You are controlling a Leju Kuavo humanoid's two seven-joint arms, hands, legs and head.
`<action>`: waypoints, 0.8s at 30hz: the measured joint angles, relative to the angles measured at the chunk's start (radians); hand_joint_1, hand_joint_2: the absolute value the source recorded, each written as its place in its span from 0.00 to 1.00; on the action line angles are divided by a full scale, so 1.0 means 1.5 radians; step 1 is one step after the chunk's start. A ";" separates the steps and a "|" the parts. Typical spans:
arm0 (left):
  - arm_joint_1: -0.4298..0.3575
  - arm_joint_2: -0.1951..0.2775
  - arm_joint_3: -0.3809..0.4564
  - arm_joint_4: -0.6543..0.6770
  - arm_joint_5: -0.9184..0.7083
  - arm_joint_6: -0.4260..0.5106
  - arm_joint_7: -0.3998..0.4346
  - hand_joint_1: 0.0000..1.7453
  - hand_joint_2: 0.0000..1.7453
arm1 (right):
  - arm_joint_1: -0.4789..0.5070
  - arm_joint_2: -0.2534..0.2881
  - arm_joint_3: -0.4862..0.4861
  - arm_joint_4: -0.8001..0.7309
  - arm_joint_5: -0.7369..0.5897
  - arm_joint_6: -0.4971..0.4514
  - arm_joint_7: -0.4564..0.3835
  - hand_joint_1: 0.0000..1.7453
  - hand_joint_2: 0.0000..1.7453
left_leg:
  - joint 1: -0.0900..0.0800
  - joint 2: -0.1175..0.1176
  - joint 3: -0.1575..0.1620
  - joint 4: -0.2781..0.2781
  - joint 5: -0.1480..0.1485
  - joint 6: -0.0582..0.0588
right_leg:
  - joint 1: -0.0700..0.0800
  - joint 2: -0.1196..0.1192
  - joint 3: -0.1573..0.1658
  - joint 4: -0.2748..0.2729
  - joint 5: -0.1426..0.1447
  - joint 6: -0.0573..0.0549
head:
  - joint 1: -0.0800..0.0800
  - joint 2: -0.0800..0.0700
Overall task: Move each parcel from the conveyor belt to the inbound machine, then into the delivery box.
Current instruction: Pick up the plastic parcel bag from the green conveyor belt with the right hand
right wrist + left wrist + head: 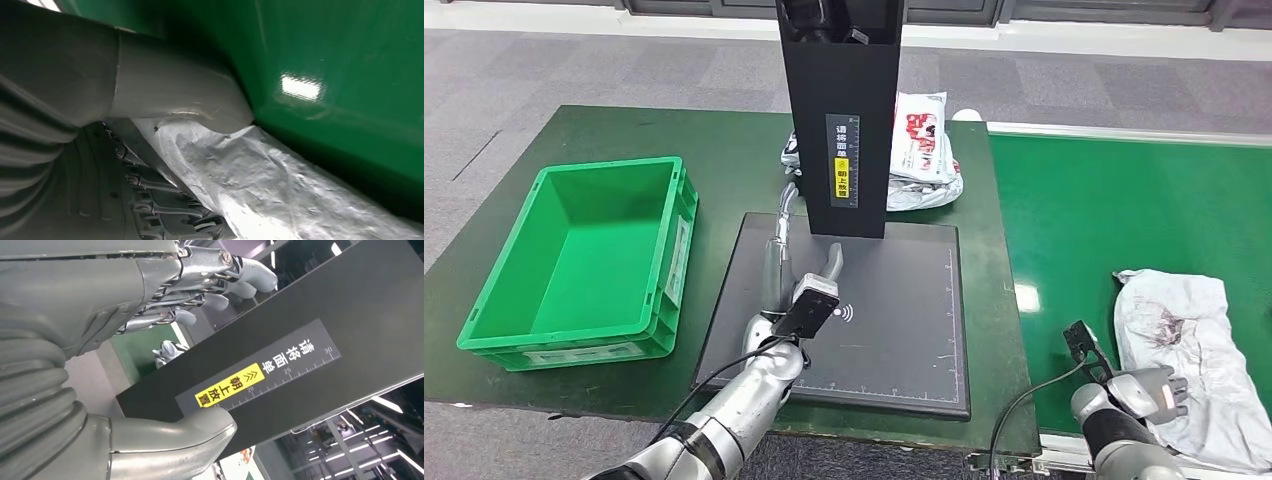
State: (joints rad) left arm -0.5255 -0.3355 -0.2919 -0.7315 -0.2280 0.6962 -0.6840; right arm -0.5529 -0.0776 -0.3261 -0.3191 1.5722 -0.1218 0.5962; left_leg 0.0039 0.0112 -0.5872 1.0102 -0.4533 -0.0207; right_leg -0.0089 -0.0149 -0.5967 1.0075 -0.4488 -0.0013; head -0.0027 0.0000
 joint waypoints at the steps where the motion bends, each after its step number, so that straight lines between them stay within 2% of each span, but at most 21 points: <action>1: 0.000 0.000 0.001 -0.001 0.002 0.000 0.000 0.00 1.00 | -0.003 -0.001 0.003 0.002 0.000 0.007 0.000 1.00 1.00 | 0.000 0.000 0.000 0.000 0.000 0.000 | 0.000 0.000 0.000 0.000 0.000 0.000 | 0.000 0.000; 7: 0.002 0.005 0.007 -0.007 0.017 0.000 0.000 0.00 1.00 | -0.013 -0.003 0.007 0.008 -0.008 0.034 -0.006 1.00 1.00 | 0.000 0.001 0.001 0.000 0.000 0.000 | 0.000 0.001 0.001 0.000 0.001 0.001 | 0.000 0.000; 11: 0.002 0.009 0.008 -0.008 0.021 0.000 0.000 0.00 1.00 | -0.015 -0.004 0.007 0.010 -0.017 0.013 -0.025 1.00 1.00 | 0.000 0.003 0.002 0.000 0.000 0.000 | 0.000 0.003 0.001 0.000 0.003 0.001 | 0.000 0.000; 13: 0.002 0.009 0.009 -0.008 0.013 0.000 0.000 0.00 1.00 | -0.013 -0.003 0.007 0.010 -0.025 -0.035 -0.046 1.00 1.00 | 0.000 0.004 0.002 0.000 0.000 0.000 | 0.000 0.003 0.001 0.000 0.003 0.001 | 0.000 0.000; 15: 0.002 0.010 0.012 -0.007 0.004 0.000 0.000 0.00 1.00 | -0.009 0.001 0.007 0.010 -0.037 -0.115 -0.081 1.00 1.00 | 0.000 0.004 0.002 0.000 0.001 0.001 | 0.000 0.003 0.001 0.000 0.003 0.001 | 0.000 0.000; 20: 0.004 0.010 0.015 -0.007 -0.010 0.000 0.000 0.00 1.00 | -0.005 0.026 0.007 -0.006 -0.080 -0.335 -0.220 1.00 1.00 | 0.000 0.002 0.001 0.000 0.003 0.000 | 0.000 0.002 0.000 0.000 0.003 0.001 | 0.000 0.000; 22: 0.004 0.010 0.017 -0.006 -0.014 0.000 0.000 0.00 1.00 | -0.003 0.035 0.007 -0.028 -0.097 -0.375 -0.266 1.00 1.00 | 0.000 0.001 0.000 0.000 0.003 0.000 | 0.000 0.001 0.000 0.000 0.003 0.001 | 0.000 0.000; 24: 0.006 0.010 0.019 -0.006 -0.019 0.000 0.000 0.00 1.00 | 0.007 0.048 0.007 -0.067 -0.119 -0.384 -0.318 1.00 1.00 | 0.000 0.000 0.000 0.000 0.003 0.000 | 0.000 0.000 0.000 0.000 0.003 0.001 | 0.000 0.000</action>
State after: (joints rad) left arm -0.5172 -0.3208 -0.2636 -0.7401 -0.2570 0.6962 -0.6840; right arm -0.5428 -0.0061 -0.3159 -0.4192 1.3935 -0.6974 0.1195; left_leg 0.0042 0.0110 -0.5876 1.0099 -0.4490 -0.0205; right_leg -0.0086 -0.0151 -0.5965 1.0075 -0.4444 0.0003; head -0.0025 0.0000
